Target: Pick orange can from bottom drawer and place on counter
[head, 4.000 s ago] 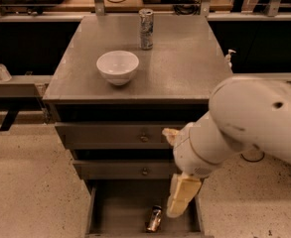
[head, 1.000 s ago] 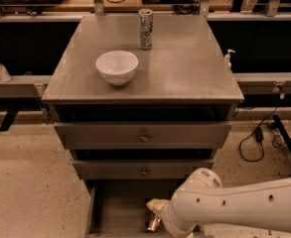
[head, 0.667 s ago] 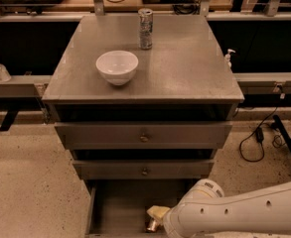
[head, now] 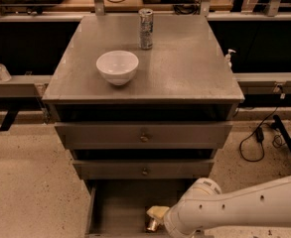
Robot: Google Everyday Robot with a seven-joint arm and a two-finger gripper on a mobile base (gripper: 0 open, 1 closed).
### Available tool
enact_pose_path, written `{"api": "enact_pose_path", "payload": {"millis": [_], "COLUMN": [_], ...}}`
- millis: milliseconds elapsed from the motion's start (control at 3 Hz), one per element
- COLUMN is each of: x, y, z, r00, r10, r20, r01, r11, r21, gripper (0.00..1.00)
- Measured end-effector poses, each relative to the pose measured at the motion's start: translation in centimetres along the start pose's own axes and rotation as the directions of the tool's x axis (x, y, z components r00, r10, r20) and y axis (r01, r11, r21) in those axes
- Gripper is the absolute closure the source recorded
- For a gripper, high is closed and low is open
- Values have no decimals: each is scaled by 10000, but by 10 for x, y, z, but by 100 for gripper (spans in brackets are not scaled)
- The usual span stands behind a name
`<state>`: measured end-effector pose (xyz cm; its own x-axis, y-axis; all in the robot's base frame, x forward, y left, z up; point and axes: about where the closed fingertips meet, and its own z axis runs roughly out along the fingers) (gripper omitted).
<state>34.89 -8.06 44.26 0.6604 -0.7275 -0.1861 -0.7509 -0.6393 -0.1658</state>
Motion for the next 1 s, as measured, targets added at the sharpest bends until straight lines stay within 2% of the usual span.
{"api": "enact_pose_path", "payload": {"millis": [333, 667, 1000], "x": [43, 39, 39], "y": [-15, -14, -13], "z": [23, 22, 24], "r00": [9817, 9764, 9779], "r10": [-1897, -2154, -2091], "r20": [-171, -134, -32], "r01": [1891, 2149, 2088], "r11": [9815, 9762, 9774], "r21": [-296, -287, -327], "gripper": [0, 0, 0]}}
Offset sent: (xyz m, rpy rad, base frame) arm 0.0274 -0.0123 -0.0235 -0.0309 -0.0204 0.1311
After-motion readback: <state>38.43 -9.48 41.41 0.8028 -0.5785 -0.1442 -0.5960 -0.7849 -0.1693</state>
